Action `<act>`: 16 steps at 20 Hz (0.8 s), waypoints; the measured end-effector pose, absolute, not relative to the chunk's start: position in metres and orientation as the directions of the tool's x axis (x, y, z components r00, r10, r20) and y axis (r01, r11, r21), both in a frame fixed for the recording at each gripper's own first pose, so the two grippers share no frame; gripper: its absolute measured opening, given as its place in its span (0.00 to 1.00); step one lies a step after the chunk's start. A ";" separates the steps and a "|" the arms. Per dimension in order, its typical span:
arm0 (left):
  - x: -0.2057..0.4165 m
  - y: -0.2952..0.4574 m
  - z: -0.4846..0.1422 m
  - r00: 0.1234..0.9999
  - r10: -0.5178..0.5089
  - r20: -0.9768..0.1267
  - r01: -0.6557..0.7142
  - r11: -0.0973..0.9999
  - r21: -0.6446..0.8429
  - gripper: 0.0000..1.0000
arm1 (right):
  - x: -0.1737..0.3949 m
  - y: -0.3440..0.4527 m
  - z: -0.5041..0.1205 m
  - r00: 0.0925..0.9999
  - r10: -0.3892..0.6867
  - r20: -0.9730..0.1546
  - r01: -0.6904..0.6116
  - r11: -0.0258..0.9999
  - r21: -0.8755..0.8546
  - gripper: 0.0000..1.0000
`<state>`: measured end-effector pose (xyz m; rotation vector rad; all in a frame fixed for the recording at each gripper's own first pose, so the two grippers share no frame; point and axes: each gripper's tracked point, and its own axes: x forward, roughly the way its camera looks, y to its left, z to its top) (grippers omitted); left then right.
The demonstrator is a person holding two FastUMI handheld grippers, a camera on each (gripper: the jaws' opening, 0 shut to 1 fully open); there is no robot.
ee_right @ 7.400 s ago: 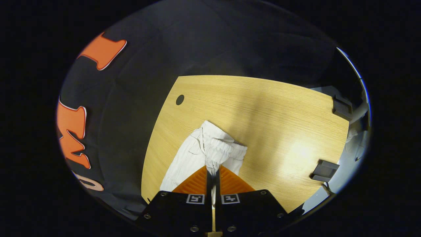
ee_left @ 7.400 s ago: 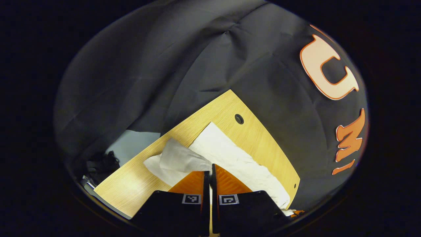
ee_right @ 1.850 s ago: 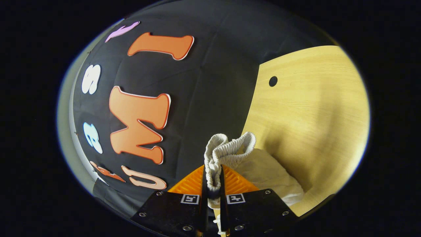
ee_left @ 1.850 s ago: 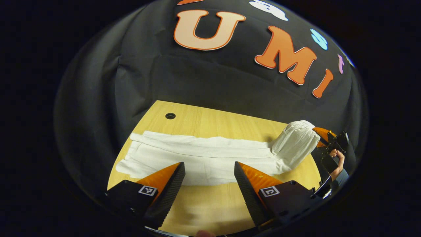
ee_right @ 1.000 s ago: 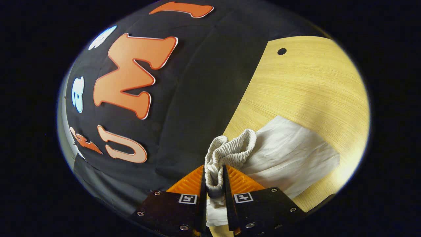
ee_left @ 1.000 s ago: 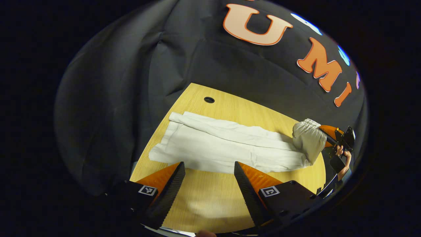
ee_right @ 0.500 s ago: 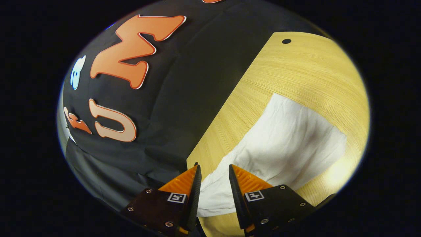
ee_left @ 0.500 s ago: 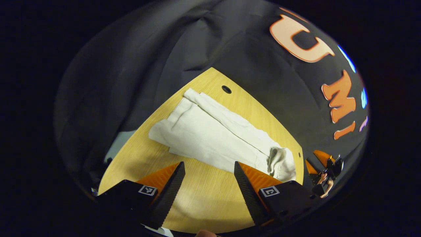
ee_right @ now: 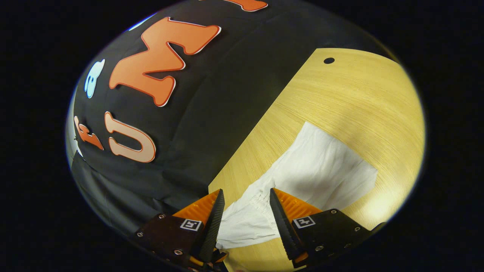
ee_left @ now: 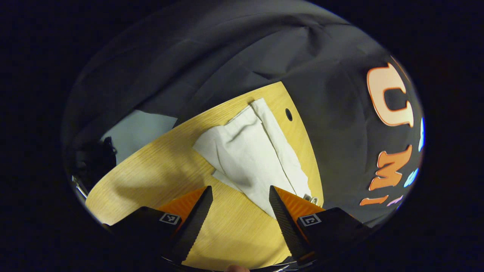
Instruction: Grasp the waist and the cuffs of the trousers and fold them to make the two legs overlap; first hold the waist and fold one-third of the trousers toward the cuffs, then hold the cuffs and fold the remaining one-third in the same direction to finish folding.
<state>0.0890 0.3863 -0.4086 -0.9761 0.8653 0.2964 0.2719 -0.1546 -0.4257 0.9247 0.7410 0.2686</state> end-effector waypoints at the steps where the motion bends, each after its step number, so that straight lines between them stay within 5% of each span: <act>1: 0.095 0.391 -0.415 0.645 -0.136 -0.752 -0.589 0.539 -0.603 0.98 | 0.271 -0.158 -0.423 0.731 0.505 -0.459 0.094 0.591 0.801 0.74; 6: 0.123 0.395 -0.423 0.670 -0.156 -0.725 -0.591 0.479 -0.649 0.94 | 0.260 -0.174 -0.418 0.735 0.496 -0.461 0.118 0.576 0.809 0.75; 11: 0.161 0.391 -0.441 0.691 -0.171 -0.702 -0.587 0.434 -0.683 0.60 | 0.250 -0.192 -0.415 0.742 0.485 -0.463 0.147 0.556 0.818 0.75; 13: 0.169 0.385 -0.446 0.704 -0.194 -0.683 -0.588 0.381 -0.714 0.28 | 0.248 -0.197 -0.413 0.738 0.500 -0.453 0.171 0.511 0.842 0.75; 16: 0.180 0.387 -0.451 0.727 -0.170 -0.665 -0.585 0.355 -0.730 0.18 | 0.249 -0.208 -0.414 0.750 0.476 -0.459 0.181 0.520 0.835 0.75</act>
